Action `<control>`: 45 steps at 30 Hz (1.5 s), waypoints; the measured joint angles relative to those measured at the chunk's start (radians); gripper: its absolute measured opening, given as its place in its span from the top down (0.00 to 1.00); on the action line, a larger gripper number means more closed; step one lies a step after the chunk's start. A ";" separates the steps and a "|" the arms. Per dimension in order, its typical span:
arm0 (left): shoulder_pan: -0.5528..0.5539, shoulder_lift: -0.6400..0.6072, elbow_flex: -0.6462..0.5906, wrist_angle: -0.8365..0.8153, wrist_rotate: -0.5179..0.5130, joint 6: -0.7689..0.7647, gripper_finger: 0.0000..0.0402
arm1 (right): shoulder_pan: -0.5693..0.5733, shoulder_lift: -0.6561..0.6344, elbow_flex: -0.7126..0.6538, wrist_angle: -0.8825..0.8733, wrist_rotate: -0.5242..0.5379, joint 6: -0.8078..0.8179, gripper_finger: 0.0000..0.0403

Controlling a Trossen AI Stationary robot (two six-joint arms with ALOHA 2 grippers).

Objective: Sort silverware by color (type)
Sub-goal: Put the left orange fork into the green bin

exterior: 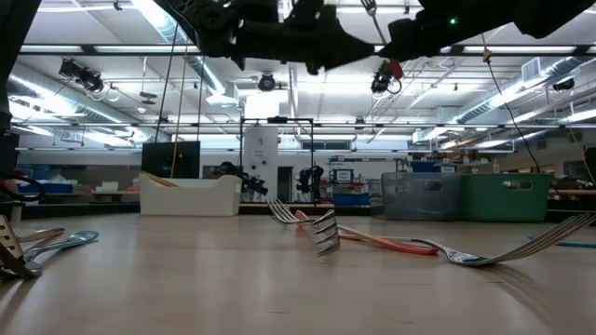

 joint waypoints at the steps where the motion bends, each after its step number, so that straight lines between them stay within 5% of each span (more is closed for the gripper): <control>1: -0.004 0.000 0.000 -0.040 -0.001 0.000 0.67 | 0.000 0.000 0.000 -0.010 0.014 0.005 0.96; 19: -0.070 -0.043 0.000 -0.580 -0.123 0.001 0.67 | -0.017 -0.001 0.001 -0.168 0.020 0.134 0.96; 25: -0.099 -0.129 -0.002 -0.716 -0.126 0.005 0.71 | -0.056 0.000 0.052 -0.428 -0.030 0.308 0.96; 32: -0.154 -0.201 -0.002 -0.726 -0.166 0.061 0.79 | -0.105 -0.001 0.138 -0.690 -0.086 0.447 0.96; 45: -0.165 -0.252 -0.247 -0.552 -0.207 0.039 0.84 | -0.255 -0.002 0.185 -0.965 -0.189 0.530 0.96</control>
